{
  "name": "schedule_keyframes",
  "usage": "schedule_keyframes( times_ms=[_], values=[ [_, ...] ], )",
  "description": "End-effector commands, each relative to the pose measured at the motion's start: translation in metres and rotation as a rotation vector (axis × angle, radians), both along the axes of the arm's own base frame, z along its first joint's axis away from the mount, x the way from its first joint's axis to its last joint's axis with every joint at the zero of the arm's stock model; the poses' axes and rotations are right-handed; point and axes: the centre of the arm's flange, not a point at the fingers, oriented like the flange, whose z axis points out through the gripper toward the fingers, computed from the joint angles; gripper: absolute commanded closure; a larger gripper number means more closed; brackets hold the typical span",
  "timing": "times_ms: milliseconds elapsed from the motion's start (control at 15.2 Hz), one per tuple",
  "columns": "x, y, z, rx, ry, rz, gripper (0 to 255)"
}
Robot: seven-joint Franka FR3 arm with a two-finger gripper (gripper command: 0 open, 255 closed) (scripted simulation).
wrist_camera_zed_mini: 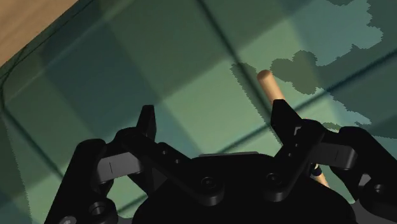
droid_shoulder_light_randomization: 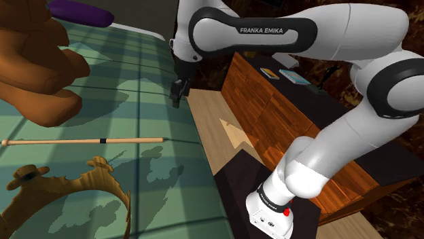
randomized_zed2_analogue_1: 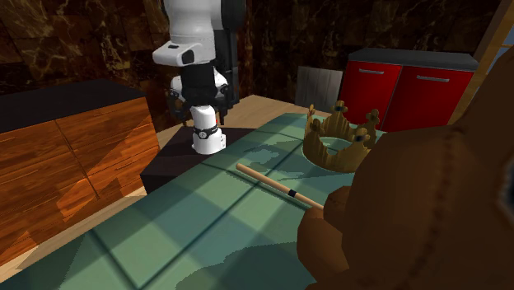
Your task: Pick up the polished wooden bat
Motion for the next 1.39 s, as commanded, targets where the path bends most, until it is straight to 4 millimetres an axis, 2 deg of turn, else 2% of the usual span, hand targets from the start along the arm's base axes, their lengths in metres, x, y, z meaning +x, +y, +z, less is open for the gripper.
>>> schedule_keyframes(
  times_ms=[0, 660, 1254, 1320],
  values=[
    [0.012, 0.018, -0.009, -0.003, -0.004, 0.054, 0],
    [0.06, 0.132, -0.057, -0.02, -0.022, 0.315, 0],
    [0.077, 0.242, -0.101, -0.036, -0.038, 0.551, 0],
    [0.077, 0.245, -0.102, -0.036, -0.038, 0.557, 0]
  ],
)
